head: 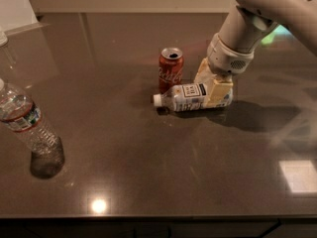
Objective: Move blue plastic bottle near coke can
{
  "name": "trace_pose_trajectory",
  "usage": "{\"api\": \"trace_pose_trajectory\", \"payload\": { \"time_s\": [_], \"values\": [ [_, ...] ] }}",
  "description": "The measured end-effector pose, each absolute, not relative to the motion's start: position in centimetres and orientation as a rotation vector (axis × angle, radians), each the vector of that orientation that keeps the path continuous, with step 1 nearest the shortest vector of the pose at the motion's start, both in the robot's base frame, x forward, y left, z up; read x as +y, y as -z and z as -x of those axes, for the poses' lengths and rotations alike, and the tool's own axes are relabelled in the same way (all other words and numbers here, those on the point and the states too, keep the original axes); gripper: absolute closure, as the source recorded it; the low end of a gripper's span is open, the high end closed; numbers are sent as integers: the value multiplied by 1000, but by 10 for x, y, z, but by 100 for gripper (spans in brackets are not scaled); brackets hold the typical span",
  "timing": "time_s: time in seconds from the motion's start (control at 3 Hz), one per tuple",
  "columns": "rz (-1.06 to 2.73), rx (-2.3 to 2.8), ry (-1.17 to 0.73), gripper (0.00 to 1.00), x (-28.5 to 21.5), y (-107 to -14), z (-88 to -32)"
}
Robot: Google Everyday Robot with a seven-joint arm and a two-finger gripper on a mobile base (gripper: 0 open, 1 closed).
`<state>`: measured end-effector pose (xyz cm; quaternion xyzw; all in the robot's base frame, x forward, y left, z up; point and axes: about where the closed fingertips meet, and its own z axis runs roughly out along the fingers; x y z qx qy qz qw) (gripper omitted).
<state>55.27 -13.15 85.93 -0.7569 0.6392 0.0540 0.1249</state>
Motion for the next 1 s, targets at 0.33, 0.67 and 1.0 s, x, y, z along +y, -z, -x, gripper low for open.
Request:
{"api": "trace_pose_trajectory", "payload": {
  "time_s": [0.33, 0.67, 1.0],
  "values": [
    [2204, 1861, -157, 13, -131, -858, -553],
    [2204, 1859, -157, 0, -130, -857, -554],
    [2204, 1859, -157, 0, -130, -857, -554]
  ]
}}
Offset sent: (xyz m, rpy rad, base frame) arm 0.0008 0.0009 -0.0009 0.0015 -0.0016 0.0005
